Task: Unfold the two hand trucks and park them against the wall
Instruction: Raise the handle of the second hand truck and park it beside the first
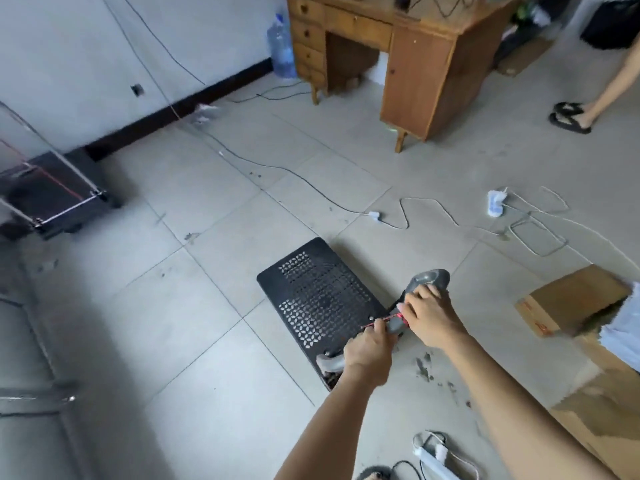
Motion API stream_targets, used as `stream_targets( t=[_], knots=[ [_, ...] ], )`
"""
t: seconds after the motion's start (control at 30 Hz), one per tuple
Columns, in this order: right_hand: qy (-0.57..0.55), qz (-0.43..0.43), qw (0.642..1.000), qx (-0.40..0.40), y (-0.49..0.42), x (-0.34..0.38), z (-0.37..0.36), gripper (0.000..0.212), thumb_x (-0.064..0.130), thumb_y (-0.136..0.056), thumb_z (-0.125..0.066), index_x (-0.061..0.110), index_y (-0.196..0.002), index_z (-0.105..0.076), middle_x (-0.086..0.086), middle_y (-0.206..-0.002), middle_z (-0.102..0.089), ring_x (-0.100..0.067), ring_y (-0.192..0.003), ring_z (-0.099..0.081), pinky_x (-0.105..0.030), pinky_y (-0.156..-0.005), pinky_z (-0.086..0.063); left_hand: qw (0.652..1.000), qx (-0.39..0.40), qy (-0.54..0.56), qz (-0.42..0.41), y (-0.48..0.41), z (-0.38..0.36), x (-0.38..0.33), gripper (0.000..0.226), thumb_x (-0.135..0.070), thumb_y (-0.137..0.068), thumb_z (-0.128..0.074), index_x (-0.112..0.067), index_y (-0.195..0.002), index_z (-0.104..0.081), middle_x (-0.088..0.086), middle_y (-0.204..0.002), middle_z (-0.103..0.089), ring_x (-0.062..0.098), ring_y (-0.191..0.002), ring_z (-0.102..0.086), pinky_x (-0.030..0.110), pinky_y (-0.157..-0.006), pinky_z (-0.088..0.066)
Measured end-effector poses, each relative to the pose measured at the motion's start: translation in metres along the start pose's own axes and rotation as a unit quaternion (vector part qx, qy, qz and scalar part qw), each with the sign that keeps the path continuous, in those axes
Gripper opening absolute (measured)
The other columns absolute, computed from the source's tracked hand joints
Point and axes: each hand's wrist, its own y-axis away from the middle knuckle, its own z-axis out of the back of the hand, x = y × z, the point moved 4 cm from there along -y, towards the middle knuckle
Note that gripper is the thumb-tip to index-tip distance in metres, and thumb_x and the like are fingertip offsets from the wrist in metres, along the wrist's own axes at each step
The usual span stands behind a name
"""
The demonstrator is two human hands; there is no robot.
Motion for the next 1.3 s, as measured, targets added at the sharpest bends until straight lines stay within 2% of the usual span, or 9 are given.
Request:
stream_targets(
  t=[0.17,0.27,0.6,0.77,0.9,1.03,1.13,1.23,1.3],
  knots=[
    [0.006,0.053,0.996,-0.071,0.006,0.039,-0.017,0.038,0.041,-0.082,-0.034,0.015,-0.069,-0.059,-0.013,-0.071,-0.059,-0.036,-0.074,-0.054,-0.046,-0.08,-0.033,0.998,-0.06,-0.013,-0.005,0.015,-0.006,0.047,0.041,-0.013,-0.091,-0.057,-0.013,-0.125,-0.035,0.009,-0.119,-0.054,0.029,-0.105,-0.056,0.04,-0.087,-0.044],
    [-0.006,0.043,0.995,-0.09,0.012,0.067,-0.026,0.04,0.045,-0.082,-0.033,0.018,-0.068,-0.058,-0.01,-0.072,-0.058,-0.034,-0.075,-0.051,-0.041,-0.077,-0.024,0.998,-0.065,-0.012,-0.015,0.024,-0.006,0.075,0.039,-0.013,-0.09,-0.059,-0.013,-0.121,-0.036,0.008,-0.116,-0.054,0.028,-0.104,-0.056,0.04,-0.085,-0.045],
    [-0.011,0.098,0.991,-0.095,0.017,0.176,-0.042,0.036,0.046,-0.085,-0.031,0.022,-0.073,-0.054,-0.007,-0.077,-0.054,-0.032,-0.076,-0.047,-0.039,-0.077,-0.022,0.992,-0.128,0.013,-0.005,0.07,0.007,0.174,0.024,-0.034,-0.101,-0.039,-0.013,-0.113,-0.039,0.008,-0.111,-0.057,0.031,-0.1,-0.059,0.042,-0.076,-0.047],
    [0.015,0.139,0.989,-0.051,0.006,0.24,-0.042,0.045,0.05,-0.087,-0.018,0.024,-0.082,-0.054,-0.005,-0.084,-0.056,-0.03,-0.085,-0.048,-0.041,-0.081,-0.023,0.99,-0.136,0.015,0.045,0.081,0.022,0.229,0.032,-0.041,-0.102,-0.03,-0.015,-0.118,-0.039,0.009,-0.115,-0.056,0.031,-0.102,-0.058,0.042,-0.08,-0.046],
    [0.04,0.181,0.981,-0.047,-0.02,0.277,-0.038,0.043,0.049,-0.087,-0.025,0.022,-0.076,-0.057,-0.003,-0.074,-0.062,-0.029,-0.075,-0.054,-0.043,-0.072,-0.043,0.98,-0.174,0.0,0.102,0.067,0.041,0.255,0.037,-0.042,-0.101,-0.024,-0.017,-0.118,-0.044,0.01,-0.118,-0.057,0.03,-0.108,-0.054,0.043,-0.089,-0.042],
    [0.038,0.221,0.974,-0.034,-0.062,0.301,-0.034,0.048,0.05,-0.088,-0.021,0.022,-0.076,-0.058,-0.001,-0.074,-0.065,-0.028,-0.076,-0.058,-0.043,-0.073,-0.045,0.947,-0.29,0.008,0.137,0.048,0.071,0.266,0.076,-0.052,-0.09,0.012,-0.019,-0.098,-0.056,0.004,-0.097,-0.065,0.025,-0.092,-0.06,0.04,-0.08,-0.046],
    [0.032,0.238,0.97,-0.047,-0.098,0.315,-0.029,0.047,0.048,-0.087,-0.023,0.022,-0.074,-0.06,-0.002,-0.071,-0.066,-0.027,-0.073,-0.059,-0.042,-0.071,-0.046,0.915,-0.34,-0.018,0.216,0.022,0.087,0.28,0.065,-0.043,-0.1,-0.001,-0.027,-0.071,-0.057,-0.008,-0.066,-0.063,0.016,-0.062,-0.061,0.032,-0.057,-0.049],
    [0.031,0.242,0.967,-0.073,-0.137,0.33,-0.019,0.043,0.045,-0.086,-0.028,0.022,-0.068,-0.059,-0.001,-0.067,-0.066,-0.026,-0.068,-0.06,-0.04,-0.066,-0.049,0.89,-0.372,-0.023,0.262,-0.002,0.111,0.29,0.04,-0.037,-0.095,-0.029,-0.027,-0.068,-0.057,-0.007,-0.065,-0.061,0.017,-0.061,-0.057,0.032,-0.062,-0.043],
    [0.037,0.243,0.965,-0.088,-0.163,0.341,-0.014,0.04,0.043,-0.085,-0.03,0.023,-0.065,-0.058,0.0,-0.064,-0.066,-0.025,-0.064,-0.06,-0.038,-0.062,-0.05,0.875,-0.393,-0.028,0.282,-0.02,0.127,0.302,0.034,-0.036,-0.091,-0.034,-0.025,-0.068,-0.056,-0.006,-0.065,-0.06,0.018,-0.061,-0.056,0.032,-0.066,-0.035]
  ],
)
